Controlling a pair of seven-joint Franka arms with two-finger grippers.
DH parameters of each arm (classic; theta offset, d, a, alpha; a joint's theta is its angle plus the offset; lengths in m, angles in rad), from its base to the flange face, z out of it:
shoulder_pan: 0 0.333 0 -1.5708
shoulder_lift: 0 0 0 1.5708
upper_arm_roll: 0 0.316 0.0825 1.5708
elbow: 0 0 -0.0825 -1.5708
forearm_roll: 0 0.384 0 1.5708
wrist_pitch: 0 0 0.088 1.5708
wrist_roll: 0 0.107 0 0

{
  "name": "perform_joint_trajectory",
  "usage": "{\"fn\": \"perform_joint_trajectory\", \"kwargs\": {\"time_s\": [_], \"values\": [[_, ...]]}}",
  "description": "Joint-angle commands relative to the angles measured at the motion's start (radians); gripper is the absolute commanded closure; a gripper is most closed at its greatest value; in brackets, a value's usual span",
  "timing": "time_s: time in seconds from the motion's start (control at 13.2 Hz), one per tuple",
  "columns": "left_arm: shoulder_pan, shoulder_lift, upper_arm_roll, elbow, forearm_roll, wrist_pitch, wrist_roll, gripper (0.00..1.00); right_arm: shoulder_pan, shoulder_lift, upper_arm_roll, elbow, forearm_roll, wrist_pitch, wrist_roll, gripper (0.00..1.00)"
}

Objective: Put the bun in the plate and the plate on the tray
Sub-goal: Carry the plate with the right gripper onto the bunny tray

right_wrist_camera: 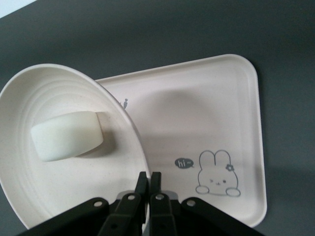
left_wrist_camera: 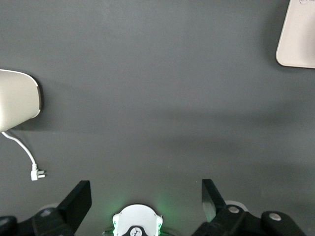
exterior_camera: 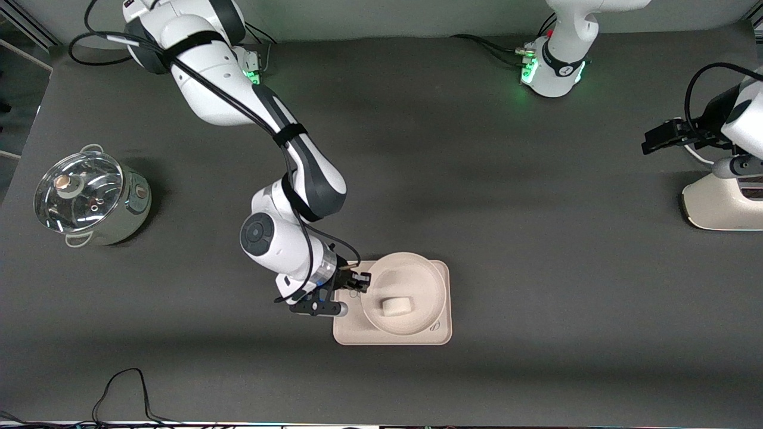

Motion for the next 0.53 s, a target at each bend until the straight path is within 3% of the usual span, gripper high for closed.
{"fn": "perform_joint_trajectory", "kwargs": {"time_s": [0.0,0.15,0.3,0.45], "values": [[-0.010,0.002,0.000,0.026,0.006,-0.036,-0.011,0.00,0.001,0.109,-0.016,0.096,0.013,0.016,-0.006,1.00],[-0.012,0.048,0.000,0.048,-0.002,0.035,-0.022,0.00,0.001,0.146,-0.014,0.086,0.019,0.032,-0.009,1.00],[-0.004,0.103,-0.012,0.182,0.006,0.019,-0.020,0.00,0.000,0.153,-0.013,0.067,0.022,0.030,-0.006,1.00],[0.020,0.102,-0.006,0.186,-0.002,0.004,-0.008,0.00,-0.002,0.154,-0.013,0.059,0.050,0.030,-0.007,1.00]]}}
